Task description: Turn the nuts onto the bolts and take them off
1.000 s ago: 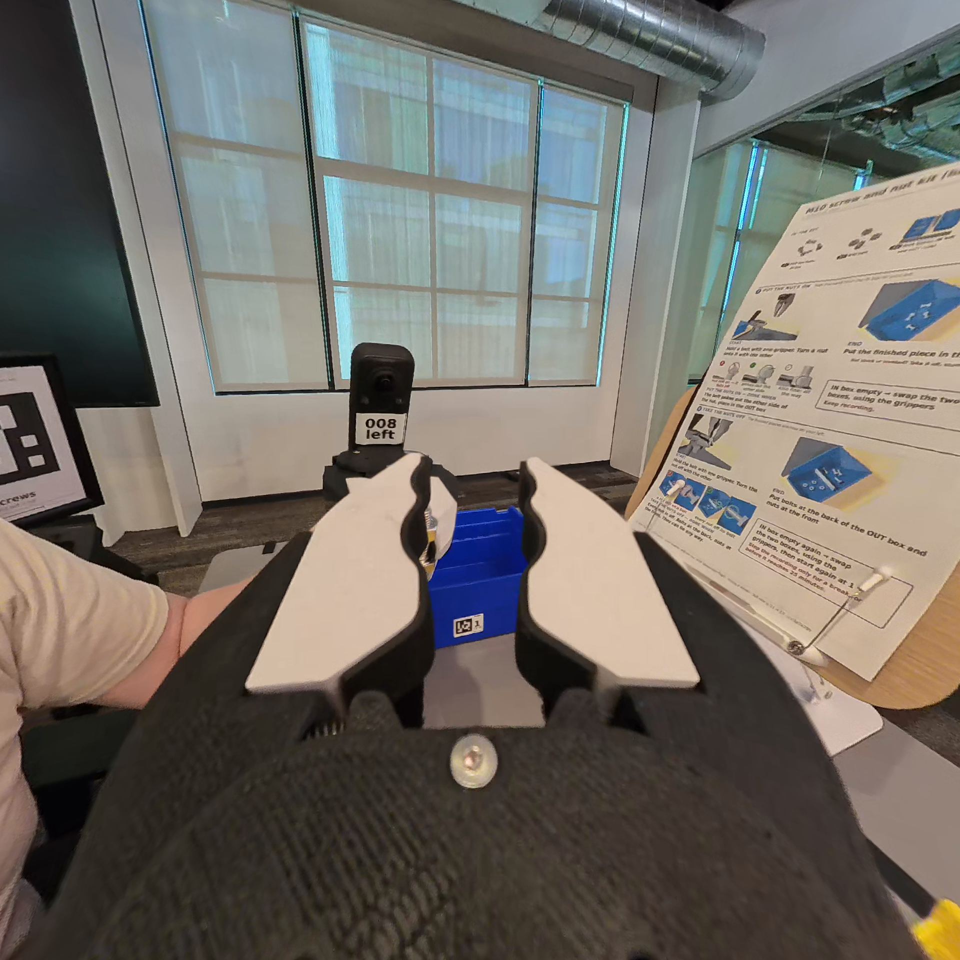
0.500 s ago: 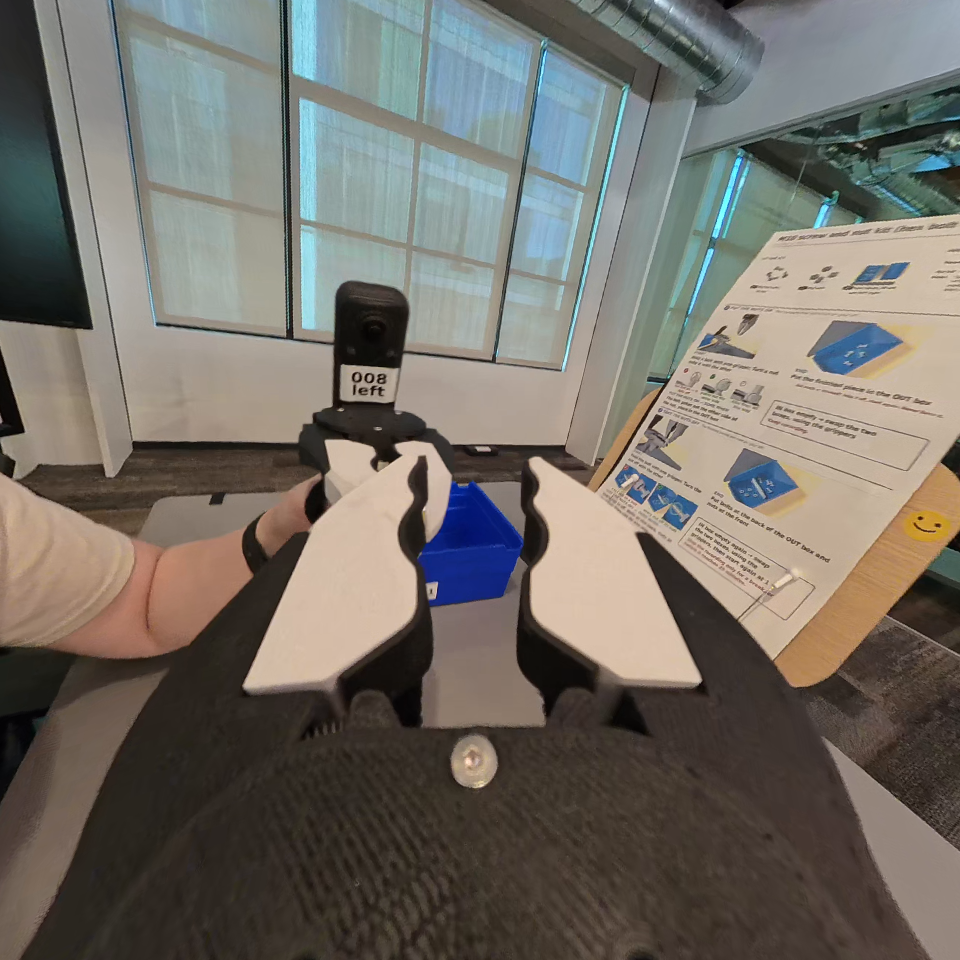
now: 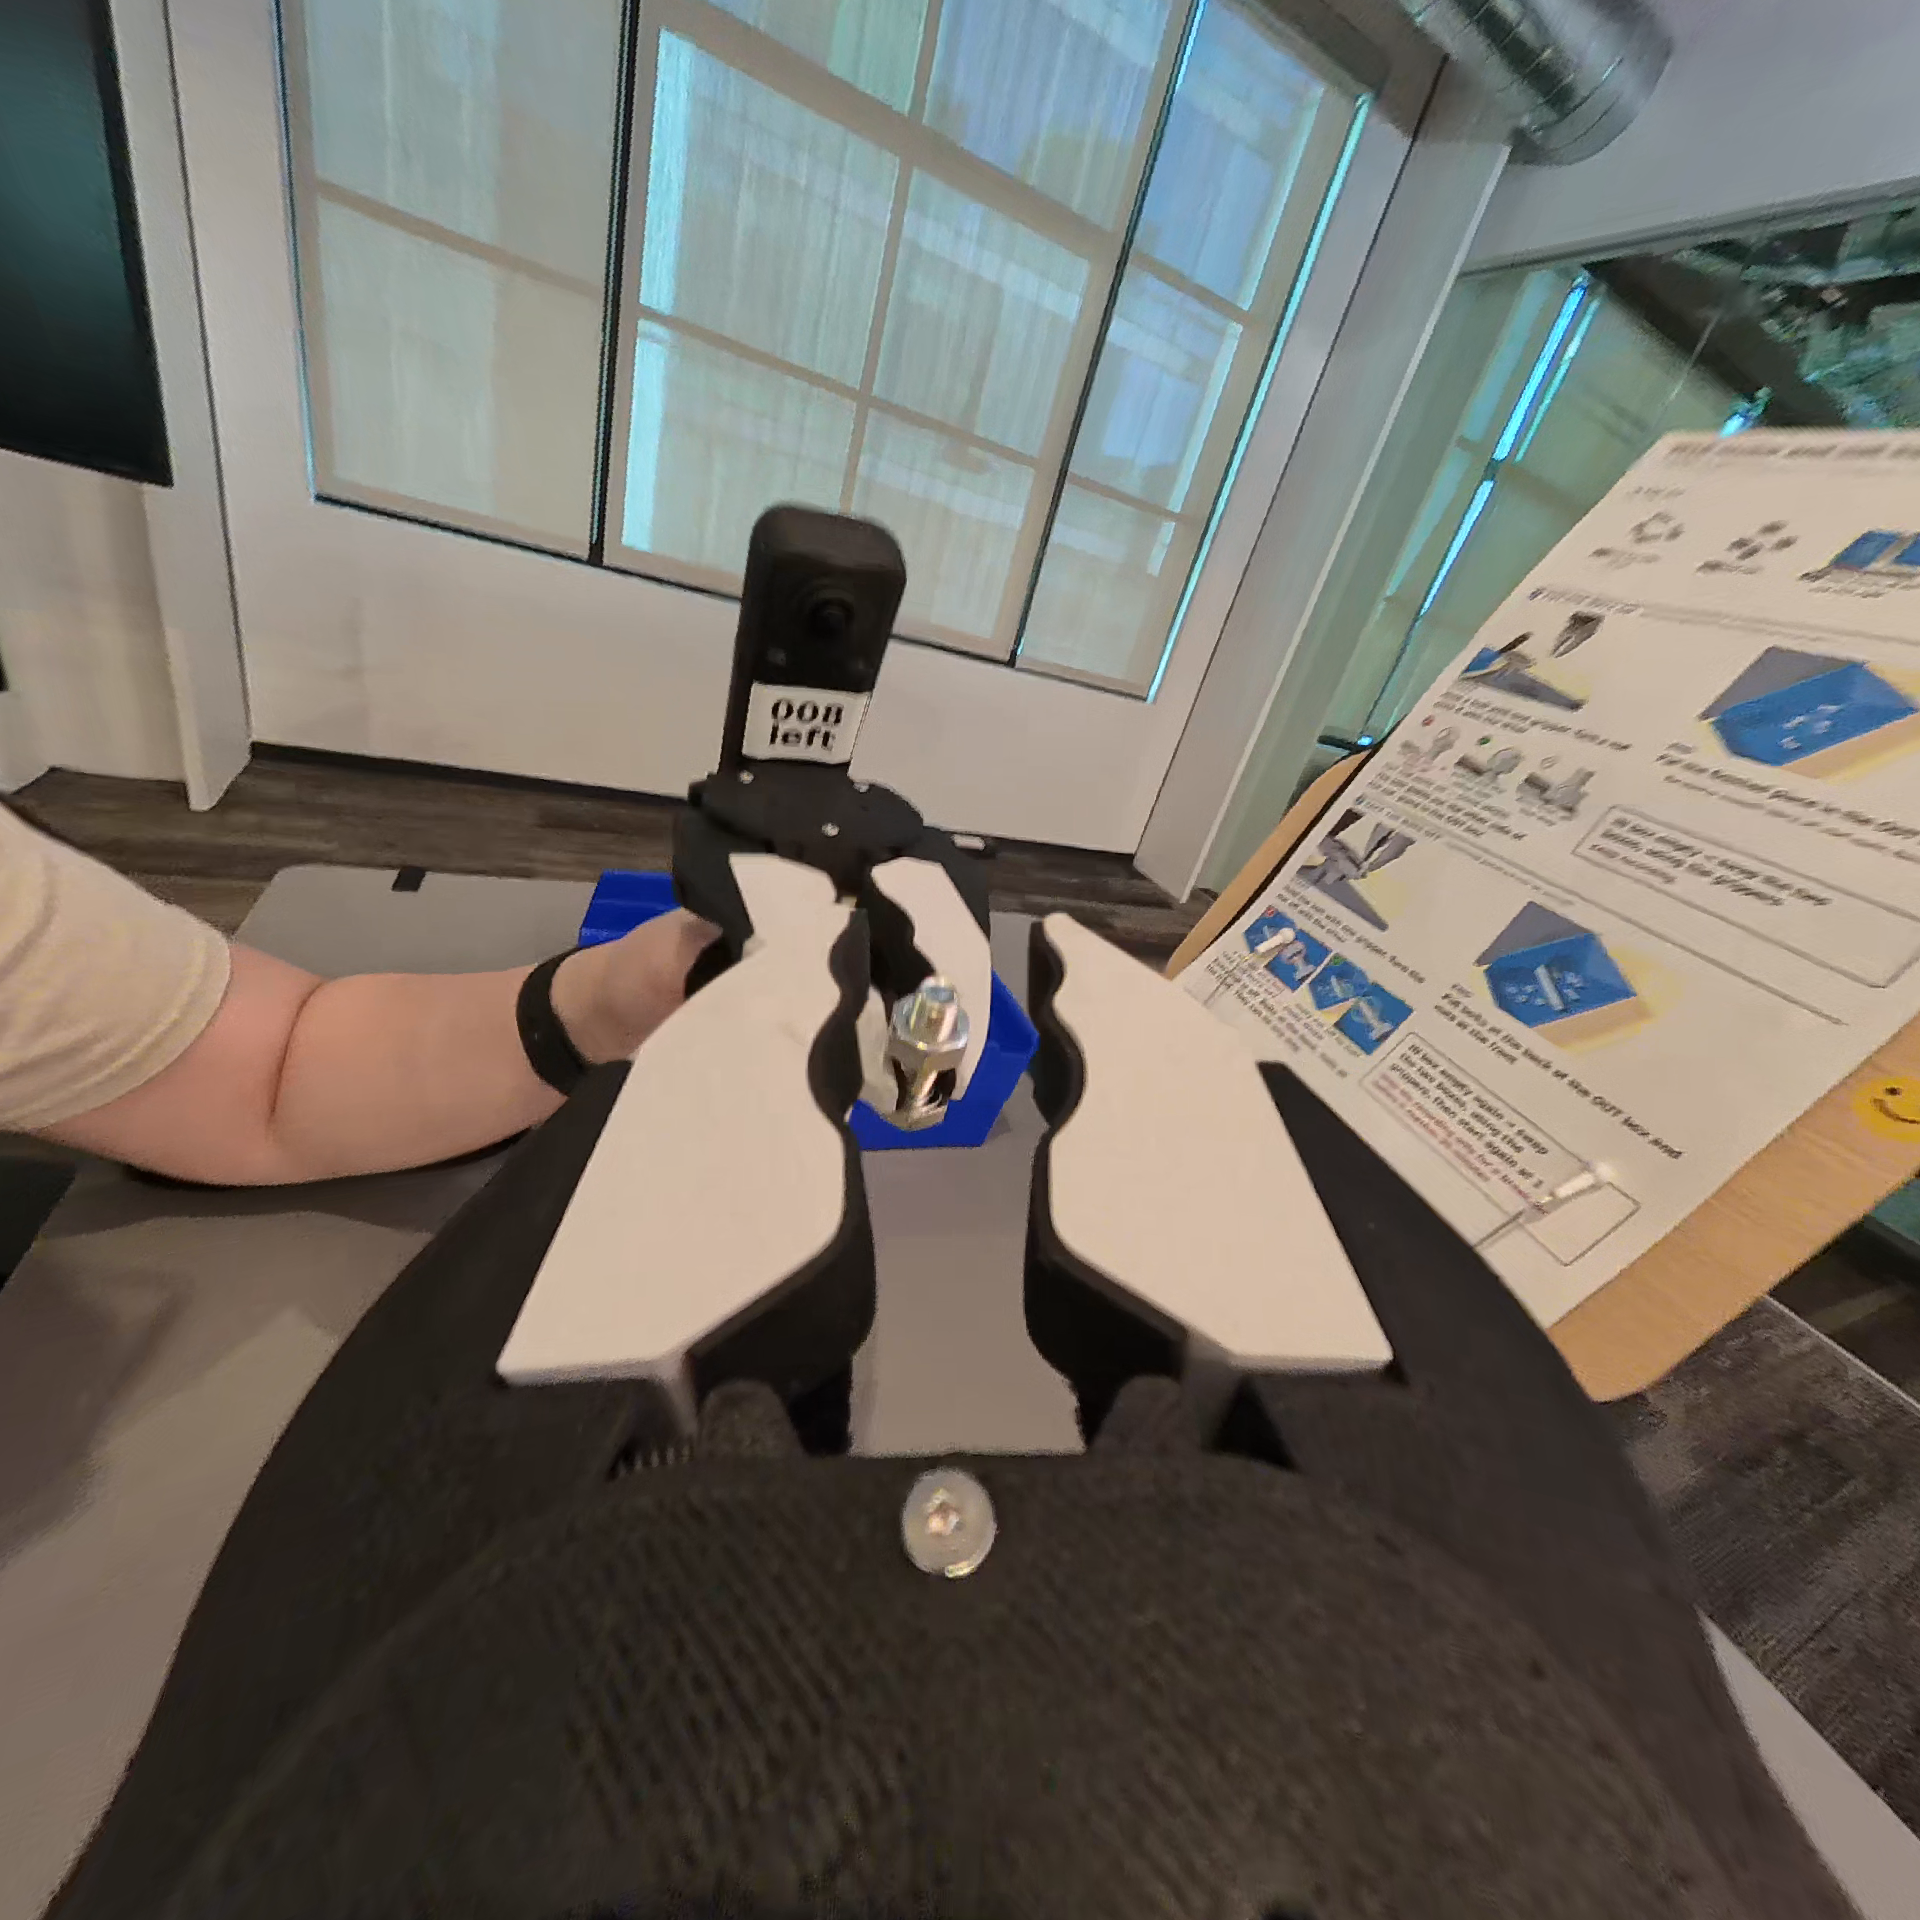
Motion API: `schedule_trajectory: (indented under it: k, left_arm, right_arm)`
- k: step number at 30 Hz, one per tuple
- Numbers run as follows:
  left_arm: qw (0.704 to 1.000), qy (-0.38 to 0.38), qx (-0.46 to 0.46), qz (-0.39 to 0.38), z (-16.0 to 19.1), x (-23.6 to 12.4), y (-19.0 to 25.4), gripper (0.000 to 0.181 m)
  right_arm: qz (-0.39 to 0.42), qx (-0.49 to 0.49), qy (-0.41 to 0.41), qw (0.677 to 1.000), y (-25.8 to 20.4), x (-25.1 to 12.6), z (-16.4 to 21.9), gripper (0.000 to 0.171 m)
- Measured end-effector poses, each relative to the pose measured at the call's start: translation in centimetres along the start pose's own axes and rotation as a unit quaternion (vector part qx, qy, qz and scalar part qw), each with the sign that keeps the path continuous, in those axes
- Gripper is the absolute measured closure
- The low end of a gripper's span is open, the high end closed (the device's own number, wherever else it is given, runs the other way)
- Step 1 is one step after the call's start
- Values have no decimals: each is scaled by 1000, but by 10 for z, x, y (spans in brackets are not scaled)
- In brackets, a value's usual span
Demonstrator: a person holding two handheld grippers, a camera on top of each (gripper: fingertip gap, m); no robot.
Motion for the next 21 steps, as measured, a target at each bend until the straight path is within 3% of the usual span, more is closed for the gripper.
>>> schedule_trajectory:
  k: [6,8,16,21]
  left_arm:
    - [1000,-3,-14,21,-2,-1,3,172]
    - [1000,-5,-16,19,-3,-1,3,172]
    - [998,-7,-43,40,-2,-1,4,171]
    - [993,-17,-86,84,-2,-3,3,154]
  right_arm:
    - [-40,42,-8,998,1,16,17,149]
    - [-64,63,-5,996,0,17,18,161]
    - [-94,94,-9,991,3,16,18,161]
    - [-99,75,-12,992,3,13,18,161]
Point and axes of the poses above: each gripper's, where its closed fingertips meet, x out along the fingers, z out of its underside, y = z × x across the jaws, the point moved 9 cm from there along -x, back along the fingers, and after that the axes turned 7 degrees about -x, right-handed, at the moved point
